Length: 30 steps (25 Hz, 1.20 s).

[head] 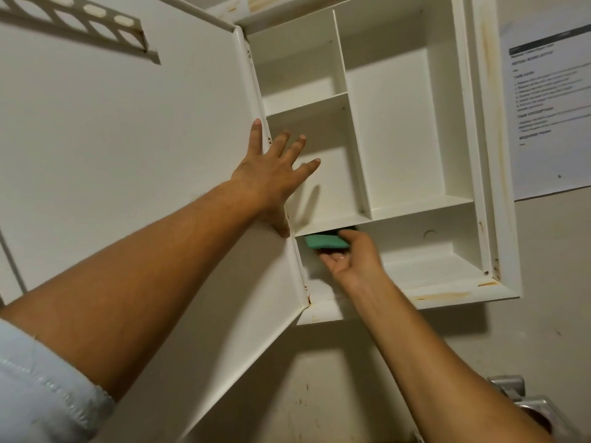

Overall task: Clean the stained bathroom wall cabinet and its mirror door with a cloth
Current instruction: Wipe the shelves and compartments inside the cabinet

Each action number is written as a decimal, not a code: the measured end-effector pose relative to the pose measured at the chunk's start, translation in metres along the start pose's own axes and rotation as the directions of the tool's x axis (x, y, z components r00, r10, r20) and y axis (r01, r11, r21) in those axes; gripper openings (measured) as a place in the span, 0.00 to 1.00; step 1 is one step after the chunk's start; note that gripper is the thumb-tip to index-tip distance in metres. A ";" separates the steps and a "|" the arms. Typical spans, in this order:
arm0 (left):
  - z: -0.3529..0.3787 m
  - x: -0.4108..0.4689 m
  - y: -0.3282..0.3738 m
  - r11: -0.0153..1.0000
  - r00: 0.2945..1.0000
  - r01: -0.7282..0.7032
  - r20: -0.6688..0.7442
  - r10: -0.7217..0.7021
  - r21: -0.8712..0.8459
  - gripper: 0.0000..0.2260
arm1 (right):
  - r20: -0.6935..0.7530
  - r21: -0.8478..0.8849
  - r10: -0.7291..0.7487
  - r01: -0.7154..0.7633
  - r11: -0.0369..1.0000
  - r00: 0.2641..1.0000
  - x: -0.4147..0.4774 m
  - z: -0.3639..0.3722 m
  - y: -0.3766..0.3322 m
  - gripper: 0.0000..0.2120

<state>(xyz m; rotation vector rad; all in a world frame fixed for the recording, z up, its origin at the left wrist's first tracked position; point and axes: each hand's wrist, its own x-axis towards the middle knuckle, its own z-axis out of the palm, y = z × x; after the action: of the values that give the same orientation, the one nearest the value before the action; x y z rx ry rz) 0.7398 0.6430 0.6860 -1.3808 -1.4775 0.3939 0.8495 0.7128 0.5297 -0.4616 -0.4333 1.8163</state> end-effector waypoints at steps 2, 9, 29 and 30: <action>0.001 0.001 0.000 1.000 1.000 -0.002 0.002 0.002 -0.005 0.64 | -0.092 0.235 -0.081 0.101 0.967 0.992 0.005 -0.014 -0.022 0.13; -0.003 0.000 0.002 1.000 1.000 -0.007 0.016 0.007 -0.013 0.65 | -0.087 -0.183 -0.128 0.110 0.977 0.988 -0.006 0.037 0.039 0.18; -0.003 0.001 0.001 0.999 1.000 -0.024 0.019 0.025 -0.042 0.65 | 0.168 -0.236 0.111 -0.070 0.969 0.980 -0.008 0.000 0.010 0.11; -0.002 0.002 0.001 0.999 1.000 -0.028 0.013 0.029 -0.039 0.65 | 0.163 -0.218 0.126 -0.089 0.972 0.978 -0.005 0.001 0.013 0.10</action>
<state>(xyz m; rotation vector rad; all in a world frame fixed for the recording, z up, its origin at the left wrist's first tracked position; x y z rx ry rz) 0.7427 0.6439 0.6865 -1.4338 -1.4844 0.3952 0.8398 0.7043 0.5239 -0.4782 -0.7399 1.9339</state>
